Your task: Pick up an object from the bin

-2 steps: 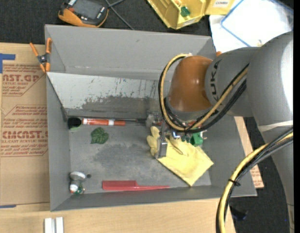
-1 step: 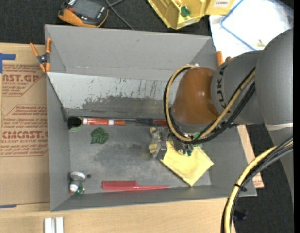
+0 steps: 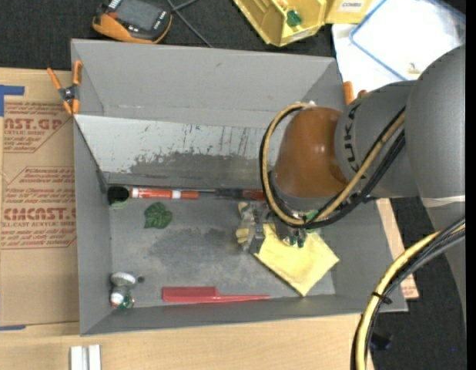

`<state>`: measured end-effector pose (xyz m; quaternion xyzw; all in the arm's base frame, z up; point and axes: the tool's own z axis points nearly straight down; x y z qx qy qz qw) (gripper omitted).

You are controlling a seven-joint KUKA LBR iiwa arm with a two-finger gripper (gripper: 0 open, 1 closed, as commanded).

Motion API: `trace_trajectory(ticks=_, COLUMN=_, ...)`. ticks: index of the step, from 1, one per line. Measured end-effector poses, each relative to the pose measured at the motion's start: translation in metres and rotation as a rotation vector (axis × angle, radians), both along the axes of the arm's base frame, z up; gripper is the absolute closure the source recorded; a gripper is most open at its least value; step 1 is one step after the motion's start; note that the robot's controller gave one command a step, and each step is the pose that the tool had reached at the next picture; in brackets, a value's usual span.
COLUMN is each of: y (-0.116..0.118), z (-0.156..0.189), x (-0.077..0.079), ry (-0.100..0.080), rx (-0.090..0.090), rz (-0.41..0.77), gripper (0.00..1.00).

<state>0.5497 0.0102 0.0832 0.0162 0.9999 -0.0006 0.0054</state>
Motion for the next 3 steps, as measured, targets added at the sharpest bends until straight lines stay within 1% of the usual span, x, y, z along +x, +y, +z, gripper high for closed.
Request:
trace_trajectory(ticks=1, y=0.013, z=0.058, x=-0.006, ry=-0.006, rx=0.002, rz=0.005, gripper=1.0)
trace_trajectory(ticks=2, y=0.002, z=0.035, x=-0.014, ry=0.008, rx=-0.001, rz=0.031, gripper=1.0)
trace_trajectory(ticks=3, y=0.008, z=0.061, x=-0.011, ry=-0.006, rx=0.002, rz=0.019, gripper=1.0)
